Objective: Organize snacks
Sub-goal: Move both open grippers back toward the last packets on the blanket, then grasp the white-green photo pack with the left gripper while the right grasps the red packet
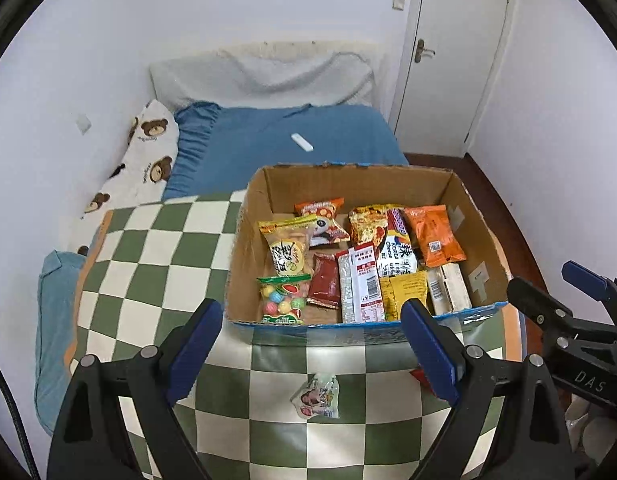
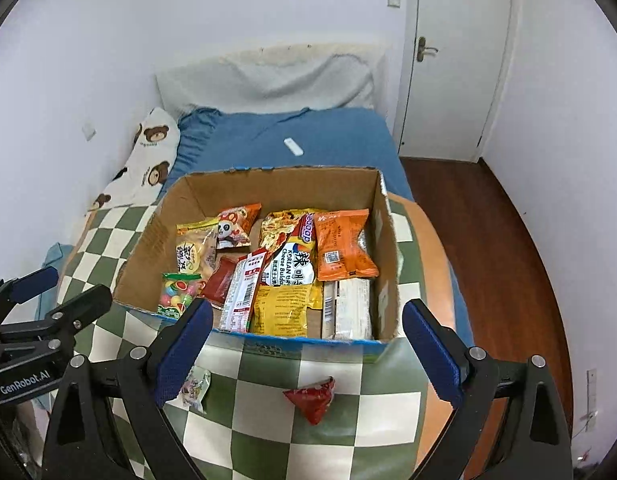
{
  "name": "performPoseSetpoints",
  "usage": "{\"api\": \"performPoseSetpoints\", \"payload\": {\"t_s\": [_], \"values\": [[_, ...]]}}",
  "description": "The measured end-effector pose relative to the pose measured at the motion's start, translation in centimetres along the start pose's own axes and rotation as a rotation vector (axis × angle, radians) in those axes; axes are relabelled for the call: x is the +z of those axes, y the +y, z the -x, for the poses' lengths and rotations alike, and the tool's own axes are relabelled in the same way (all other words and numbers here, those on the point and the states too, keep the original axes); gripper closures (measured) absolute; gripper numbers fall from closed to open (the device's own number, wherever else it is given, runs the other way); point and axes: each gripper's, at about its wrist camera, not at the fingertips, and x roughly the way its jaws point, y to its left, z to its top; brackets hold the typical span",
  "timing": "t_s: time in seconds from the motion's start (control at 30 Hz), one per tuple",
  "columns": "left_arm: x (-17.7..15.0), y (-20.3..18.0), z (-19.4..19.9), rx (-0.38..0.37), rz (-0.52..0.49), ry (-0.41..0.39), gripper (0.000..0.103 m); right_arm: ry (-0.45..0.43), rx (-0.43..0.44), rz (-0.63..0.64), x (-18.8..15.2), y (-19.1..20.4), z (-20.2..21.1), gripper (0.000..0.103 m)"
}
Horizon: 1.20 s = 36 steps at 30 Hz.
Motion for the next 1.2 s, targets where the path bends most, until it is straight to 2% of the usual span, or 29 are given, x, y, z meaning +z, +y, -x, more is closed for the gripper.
{"api": "performPoseSetpoints", "payload": {"t_s": [0.1,0.43,0.73,0.93,1.1,1.2], "values": [[-0.8,-0.2,1.5,0.011,-0.008,-0.036,0.012,-0.040,-0.010,-0.013,-0.6,-0.3,1.6,0.005],[-2.4,-0.4,3.3,0.012,-0.007,-0.059,0.012,-0.094,-0.031,-0.010,-2.4,-0.2,4.9,0.005],[-2.7,-0.4,2.2,0.028,-0.008,-0.039,0.012,-0.093,-0.034,-0.030,-3.1,-0.6,4.9,0.005],[-4.3,-0.2,-2.0,0.034,-0.022,0.074,0.012,-0.014,-0.031,-0.072,-4.5,-2.1,1.8,0.005],[-7.0,0.0,-7.2,0.043,-0.045,0.231,0.012,0.104,-0.013,-0.098,-6.9,-3.1,-3.2,0.005],[-8.7,0.2,-10.0,0.019,-0.034,0.328,0.012,0.176,0.003,-0.115,-8.4,-3.6,-6.6,0.005]]}}
